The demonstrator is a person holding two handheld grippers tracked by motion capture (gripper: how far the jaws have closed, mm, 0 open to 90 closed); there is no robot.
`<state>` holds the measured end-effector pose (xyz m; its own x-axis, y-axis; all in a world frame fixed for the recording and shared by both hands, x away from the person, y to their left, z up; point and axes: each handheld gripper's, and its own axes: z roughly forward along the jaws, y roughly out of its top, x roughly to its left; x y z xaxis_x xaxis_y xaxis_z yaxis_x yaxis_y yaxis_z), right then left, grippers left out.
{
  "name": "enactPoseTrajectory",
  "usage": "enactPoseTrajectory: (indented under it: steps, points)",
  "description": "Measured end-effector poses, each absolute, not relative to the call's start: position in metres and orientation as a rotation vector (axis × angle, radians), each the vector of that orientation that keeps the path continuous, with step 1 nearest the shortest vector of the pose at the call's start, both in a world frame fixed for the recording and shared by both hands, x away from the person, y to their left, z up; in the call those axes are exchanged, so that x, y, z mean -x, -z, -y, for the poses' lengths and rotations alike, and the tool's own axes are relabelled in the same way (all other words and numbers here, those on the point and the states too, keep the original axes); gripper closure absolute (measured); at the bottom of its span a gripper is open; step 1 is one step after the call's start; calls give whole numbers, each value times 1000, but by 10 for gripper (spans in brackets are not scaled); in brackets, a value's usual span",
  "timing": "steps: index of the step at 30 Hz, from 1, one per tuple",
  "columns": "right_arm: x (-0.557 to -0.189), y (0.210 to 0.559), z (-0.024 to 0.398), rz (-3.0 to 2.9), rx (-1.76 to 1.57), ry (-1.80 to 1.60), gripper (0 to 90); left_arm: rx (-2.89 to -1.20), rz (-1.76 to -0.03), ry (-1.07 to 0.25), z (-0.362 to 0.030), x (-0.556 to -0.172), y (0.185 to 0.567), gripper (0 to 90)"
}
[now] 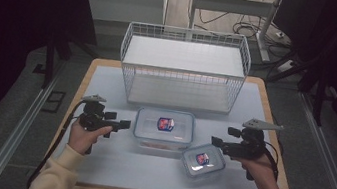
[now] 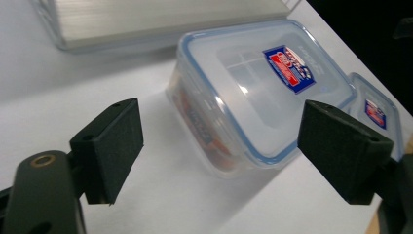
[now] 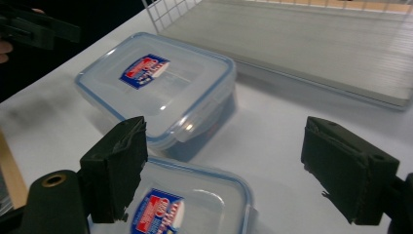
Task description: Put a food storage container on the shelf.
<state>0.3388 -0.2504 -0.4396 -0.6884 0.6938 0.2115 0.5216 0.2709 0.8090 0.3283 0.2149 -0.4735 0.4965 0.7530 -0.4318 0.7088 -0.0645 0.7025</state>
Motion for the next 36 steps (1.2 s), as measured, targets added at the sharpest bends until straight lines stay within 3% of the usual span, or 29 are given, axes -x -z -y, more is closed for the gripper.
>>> enactPoseTrajectory:
  steps: [14,36]
  points:
    - [-349,440,216,-2451,-1154,-1439,147,-1774,-1237,61,-203,-344,484,123]
    - [-407,471,177,-2639,-1450,-1355,121,-1783,-1250,270,-177,-370,512,137]
